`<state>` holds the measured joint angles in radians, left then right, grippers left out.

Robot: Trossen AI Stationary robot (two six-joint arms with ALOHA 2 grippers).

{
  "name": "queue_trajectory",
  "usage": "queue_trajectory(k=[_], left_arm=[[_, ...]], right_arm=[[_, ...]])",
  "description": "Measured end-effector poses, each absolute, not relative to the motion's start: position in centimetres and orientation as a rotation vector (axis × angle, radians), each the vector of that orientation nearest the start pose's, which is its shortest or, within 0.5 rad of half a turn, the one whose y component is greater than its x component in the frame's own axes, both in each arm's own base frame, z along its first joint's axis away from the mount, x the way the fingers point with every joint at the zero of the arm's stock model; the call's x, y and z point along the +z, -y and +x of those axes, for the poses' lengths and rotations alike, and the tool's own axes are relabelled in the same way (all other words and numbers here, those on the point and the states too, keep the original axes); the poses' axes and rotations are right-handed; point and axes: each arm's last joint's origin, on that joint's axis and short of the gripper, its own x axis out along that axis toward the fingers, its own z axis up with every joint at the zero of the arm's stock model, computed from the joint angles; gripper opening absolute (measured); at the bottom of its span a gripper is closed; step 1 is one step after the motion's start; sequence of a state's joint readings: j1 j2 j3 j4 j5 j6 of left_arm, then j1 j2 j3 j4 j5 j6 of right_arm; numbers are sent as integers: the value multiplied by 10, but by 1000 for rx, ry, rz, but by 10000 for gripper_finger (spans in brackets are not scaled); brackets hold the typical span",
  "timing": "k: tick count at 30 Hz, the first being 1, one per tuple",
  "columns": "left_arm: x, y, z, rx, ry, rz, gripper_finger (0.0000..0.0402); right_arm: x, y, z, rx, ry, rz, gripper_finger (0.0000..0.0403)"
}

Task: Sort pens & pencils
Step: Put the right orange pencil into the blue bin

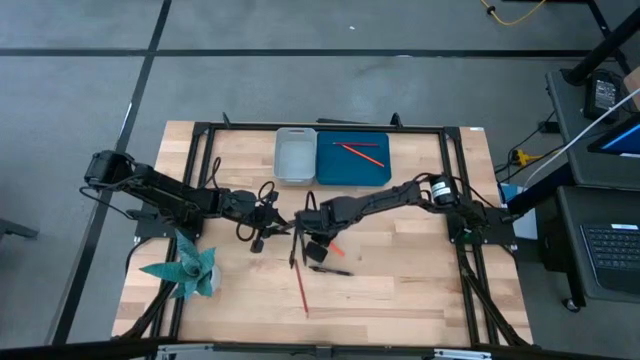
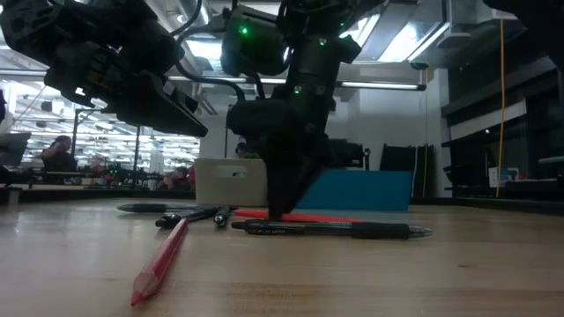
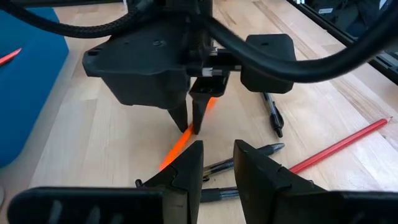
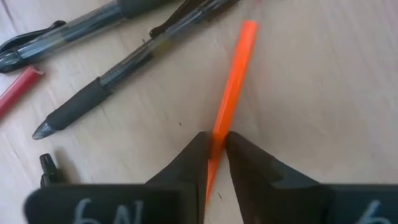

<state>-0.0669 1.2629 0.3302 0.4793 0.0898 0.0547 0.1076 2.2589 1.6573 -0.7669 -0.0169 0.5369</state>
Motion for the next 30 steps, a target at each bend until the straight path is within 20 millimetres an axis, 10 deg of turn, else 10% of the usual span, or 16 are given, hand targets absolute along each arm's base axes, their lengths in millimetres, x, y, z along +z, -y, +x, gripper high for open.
queue_trajectory(k=[30], left_arm=[[152, 17, 220, -166, -450, 49, 82]], right_arm=[[131, -36, 445, -194, -1387, 423, 53]])
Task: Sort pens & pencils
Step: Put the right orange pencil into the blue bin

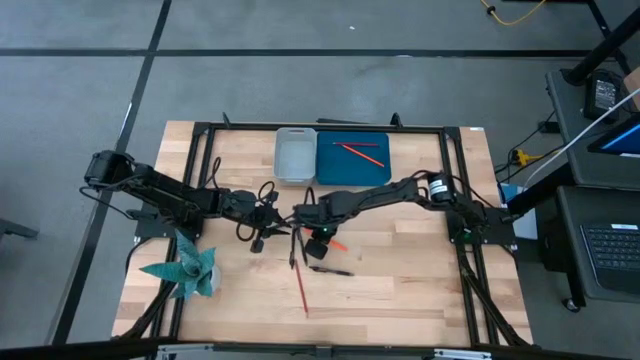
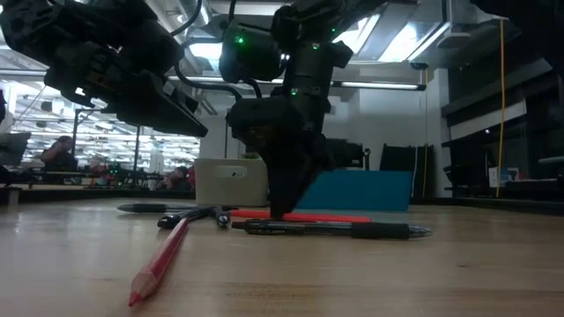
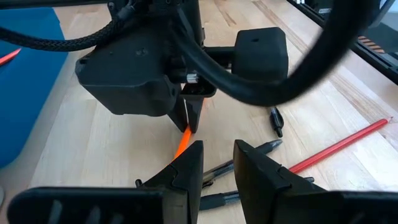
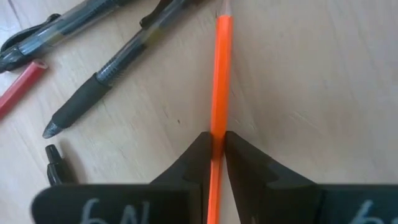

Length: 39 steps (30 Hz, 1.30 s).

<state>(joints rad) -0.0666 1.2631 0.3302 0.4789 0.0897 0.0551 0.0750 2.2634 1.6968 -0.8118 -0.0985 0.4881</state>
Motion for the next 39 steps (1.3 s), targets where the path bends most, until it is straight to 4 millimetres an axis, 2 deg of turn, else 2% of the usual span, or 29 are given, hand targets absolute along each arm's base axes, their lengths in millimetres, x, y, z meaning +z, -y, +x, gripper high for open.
queue_trajectory(k=[10, 26, 39], left_arm=[[152, 17, 220, -166, -450, 49, 82], [152, 17, 220, -165, -451, 49, 82], [152, 17, 220, -165, -450, 49, 82]], right_arm=[[150, -35, 444, -250, -1454, 355, 53], [151, -36, 444, -269, -1456, 369, 53], [152, -48, 443, -244, -1452, 349, 53]])
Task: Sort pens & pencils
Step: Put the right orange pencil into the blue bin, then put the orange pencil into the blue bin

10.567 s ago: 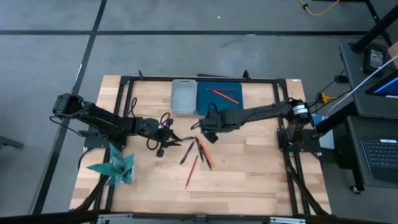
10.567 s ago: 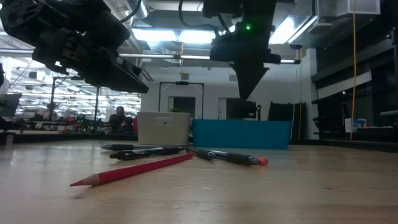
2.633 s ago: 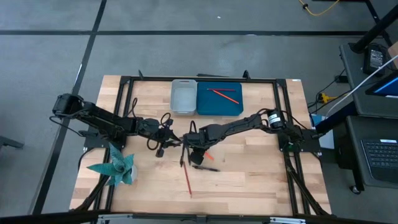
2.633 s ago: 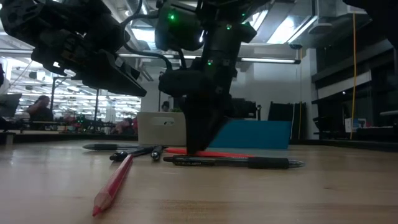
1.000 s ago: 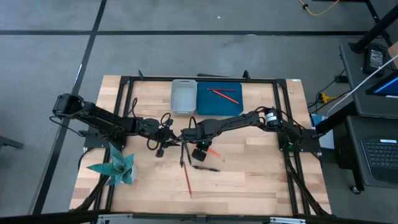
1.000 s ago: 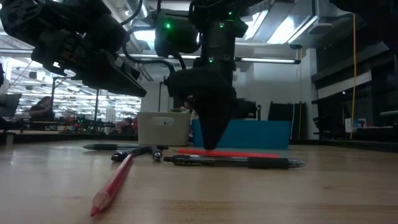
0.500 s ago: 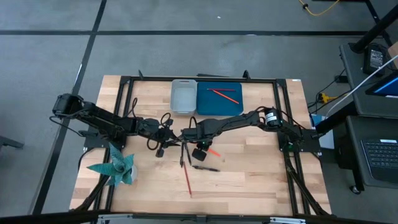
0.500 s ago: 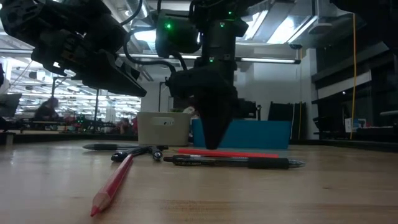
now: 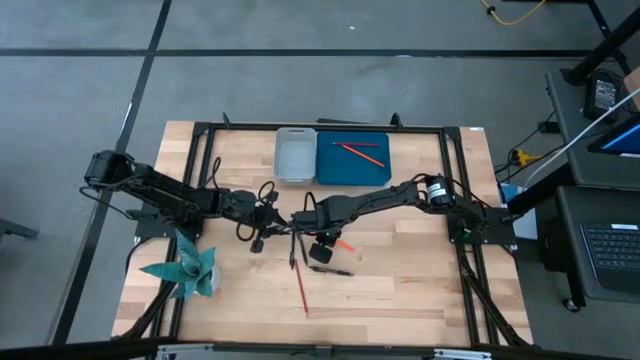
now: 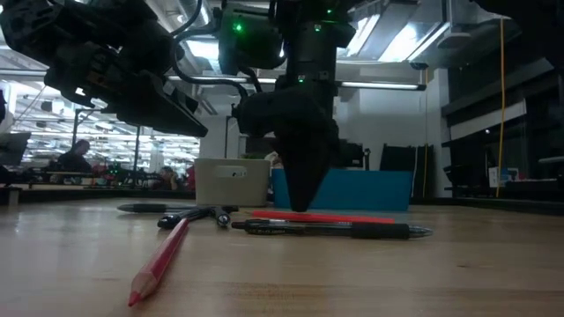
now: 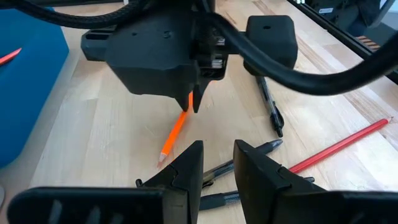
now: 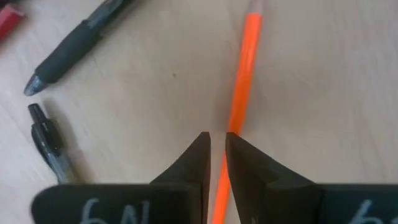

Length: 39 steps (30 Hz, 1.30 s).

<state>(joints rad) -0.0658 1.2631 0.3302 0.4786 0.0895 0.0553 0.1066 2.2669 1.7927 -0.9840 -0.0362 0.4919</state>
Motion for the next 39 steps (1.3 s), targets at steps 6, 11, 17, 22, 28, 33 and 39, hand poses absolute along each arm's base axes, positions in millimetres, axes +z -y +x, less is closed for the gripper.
queue_trajectory(k=[6, 11, 17, 22, 28, 33, 39], left_arm=[[152, 17, 220, -165, -450, 49, 82], [152, 17, 220, -165, -450, 49, 82], [152, 17, 220, -165, -450, 49, 82], [152, 17, 220, -165, -450, 49, 82], [151, 17, 220, -165, -455, 49, 82], [150, 17, 219, -167, -470, 55, 82], [150, 17, 219, -167, -470, 55, 82]], right_arm=[[137, -49, 445, -256, -1481, 336, 53], [128, -49, 445, -268, -1507, 325, 53], [136, -49, 448, -271, -1493, 315, 53], [145, -47, 447, -334, -1525, 217, 55], [155, -43, 440, -426, -1582, 121, 100], [154, -42, 438, -430, -1603, 113, 152], [154, -33, 438, -447, -1606, 133, 173]])
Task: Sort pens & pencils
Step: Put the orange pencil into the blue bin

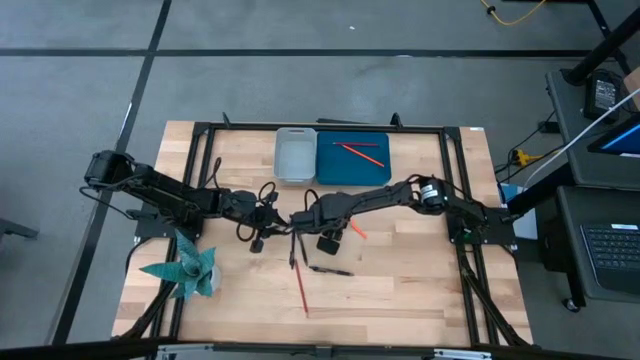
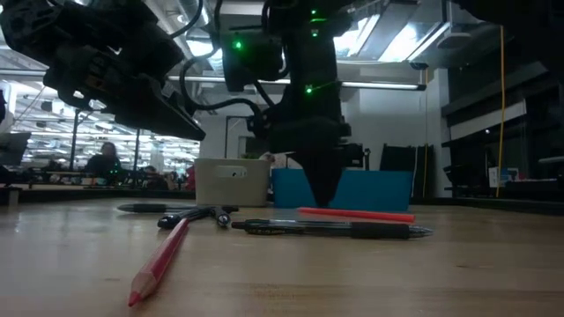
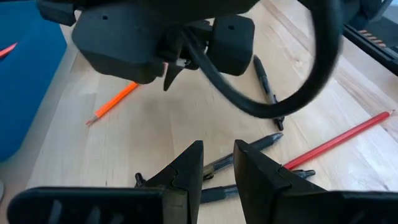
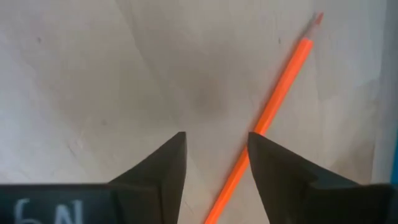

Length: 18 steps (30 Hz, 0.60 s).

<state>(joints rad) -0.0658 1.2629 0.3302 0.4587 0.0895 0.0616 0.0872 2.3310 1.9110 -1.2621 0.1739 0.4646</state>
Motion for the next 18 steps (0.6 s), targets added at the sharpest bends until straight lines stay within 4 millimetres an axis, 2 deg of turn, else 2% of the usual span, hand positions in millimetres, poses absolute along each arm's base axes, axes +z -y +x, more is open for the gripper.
queue_trajectory(k=[10, 18], left_arm=[[150, 17, 219, -167, -473, 54, 82], [149, 17, 219, -167, -477, 55, 82]], right_arm=[[154, -7, 439, -445, -1630, 243, 145], [155, -1, 439, -407, -1639, 235, 136]])
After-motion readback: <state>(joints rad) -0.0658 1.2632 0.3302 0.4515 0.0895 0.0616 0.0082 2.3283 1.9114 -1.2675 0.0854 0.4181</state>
